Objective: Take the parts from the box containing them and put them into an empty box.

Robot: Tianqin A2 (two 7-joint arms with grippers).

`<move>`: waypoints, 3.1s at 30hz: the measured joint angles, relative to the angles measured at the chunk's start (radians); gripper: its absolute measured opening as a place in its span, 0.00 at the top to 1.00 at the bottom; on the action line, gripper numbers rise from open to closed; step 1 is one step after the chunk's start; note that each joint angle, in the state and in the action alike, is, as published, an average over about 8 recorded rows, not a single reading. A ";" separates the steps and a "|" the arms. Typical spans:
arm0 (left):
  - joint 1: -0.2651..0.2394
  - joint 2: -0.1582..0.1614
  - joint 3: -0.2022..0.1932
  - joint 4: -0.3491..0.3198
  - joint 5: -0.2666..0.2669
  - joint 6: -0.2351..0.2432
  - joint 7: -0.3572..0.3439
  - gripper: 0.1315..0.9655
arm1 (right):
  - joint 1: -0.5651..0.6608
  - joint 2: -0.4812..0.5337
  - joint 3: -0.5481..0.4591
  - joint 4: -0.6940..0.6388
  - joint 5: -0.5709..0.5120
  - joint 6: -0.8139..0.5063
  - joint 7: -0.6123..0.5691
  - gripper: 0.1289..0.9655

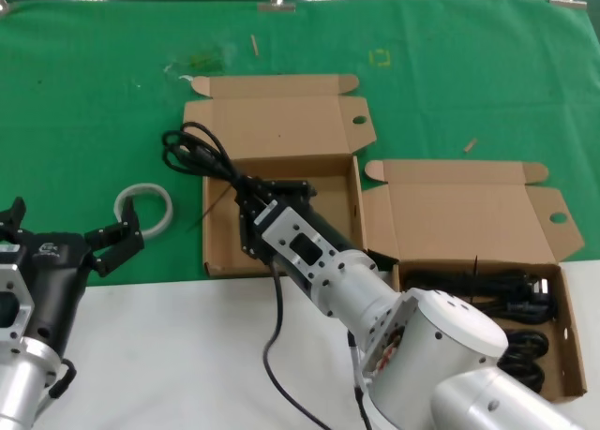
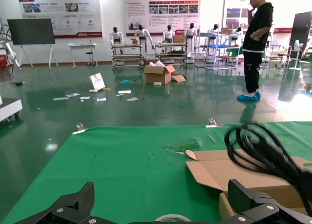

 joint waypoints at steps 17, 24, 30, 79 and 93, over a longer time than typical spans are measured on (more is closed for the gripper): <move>0.000 0.000 0.000 0.000 0.000 0.000 0.000 0.00 | -0.123 0.003 0.175 0.025 0.000 0.028 -0.108 0.95; 0.000 0.000 0.000 0.000 0.000 0.000 0.000 0.00 | -0.143 0.003 0.209 0.035 0.000 0.039 -0.133 0.95; 0.000 0.000 0.000 0.000 0.000 0.000 0.000 0.00 | -0.140 0.003 0.203 0.038 0.000 0.041 -0.126 0.95; 0.000 0.000 0.000 0.000 0.000 0.000 0.000 0.00 | -0.439 0.001 0.542 0.342 -0.040 0.110 -0.090 0.26; 0.000 0.000 0.000 0.000 0.000 0.000 0.000 0.00 | -0.455 0.001 0.586 0.337 -0.207 0.041 0.148 0.04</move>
